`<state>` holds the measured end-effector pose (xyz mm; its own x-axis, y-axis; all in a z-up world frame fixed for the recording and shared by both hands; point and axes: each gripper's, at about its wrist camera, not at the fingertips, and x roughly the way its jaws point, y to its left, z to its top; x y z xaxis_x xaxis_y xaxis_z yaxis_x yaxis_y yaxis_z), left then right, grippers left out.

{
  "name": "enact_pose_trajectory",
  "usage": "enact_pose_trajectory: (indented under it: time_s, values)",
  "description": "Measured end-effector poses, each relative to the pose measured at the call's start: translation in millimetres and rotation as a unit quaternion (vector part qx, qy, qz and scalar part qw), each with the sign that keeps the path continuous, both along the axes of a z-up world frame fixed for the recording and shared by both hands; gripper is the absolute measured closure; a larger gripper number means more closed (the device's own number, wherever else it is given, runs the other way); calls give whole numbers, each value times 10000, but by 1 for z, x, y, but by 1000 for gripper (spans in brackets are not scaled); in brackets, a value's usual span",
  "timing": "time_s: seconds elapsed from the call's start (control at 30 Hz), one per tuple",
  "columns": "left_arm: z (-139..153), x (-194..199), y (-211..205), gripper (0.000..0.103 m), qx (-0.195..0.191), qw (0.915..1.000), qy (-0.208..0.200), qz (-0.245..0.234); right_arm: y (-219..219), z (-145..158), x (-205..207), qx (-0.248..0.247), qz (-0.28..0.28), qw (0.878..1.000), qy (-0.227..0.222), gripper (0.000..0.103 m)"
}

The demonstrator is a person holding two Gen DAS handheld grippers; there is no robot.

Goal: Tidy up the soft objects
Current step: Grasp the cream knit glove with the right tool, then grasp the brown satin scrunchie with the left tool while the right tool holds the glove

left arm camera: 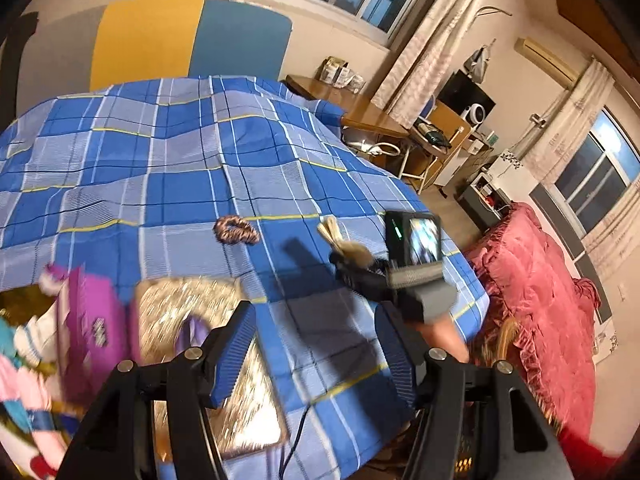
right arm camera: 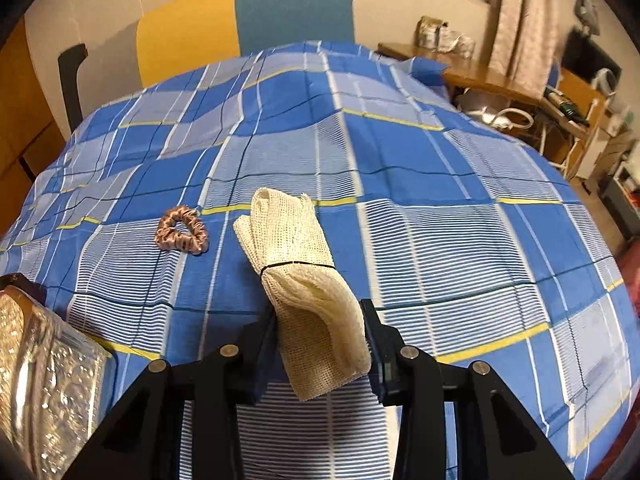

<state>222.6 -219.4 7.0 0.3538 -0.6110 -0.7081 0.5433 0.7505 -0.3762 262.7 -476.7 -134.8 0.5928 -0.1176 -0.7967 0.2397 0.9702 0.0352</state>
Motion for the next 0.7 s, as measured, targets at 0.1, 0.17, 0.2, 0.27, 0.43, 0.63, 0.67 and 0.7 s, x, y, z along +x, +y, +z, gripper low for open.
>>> enact_pose_trajectory:
  time_s: [0.1,0.17,0.2,0.27,0.43,0.63,0.67,0.7]
  values:
    - [-8,26,-28,36,323,9994,70,46,-8,-5,-1,90,-148,9998,-16,64]
    - [-16,47,-49,36,522,9985,133,-16,-12,-7,-1,124,-191,9997,12,64]
    - [-21,58,-59,36,659,9977,177,22,-11,-8,0,112,-189,9998,31,64]
    - [-30,75,-73,35,818,9963,253,26,-12,-10,0,133,-195,9997,61,64]
    - [-54,121,-97,35,1119,9918,505,365,-10,-10,-1,359,-133,9992,79,64]
    - [-90,161,-117,31,1514,9839,816,483,-7,-7,-1,441,-58,9990,45,64]
    - [-95,165,-118,31,1552,9826,886,516,-6,-6,-2,450,-41,9990,43,63]
    - [-101,170,-120,30,1602,9810,931,582,-6,-6,-2,461,-34,9989,39,63]
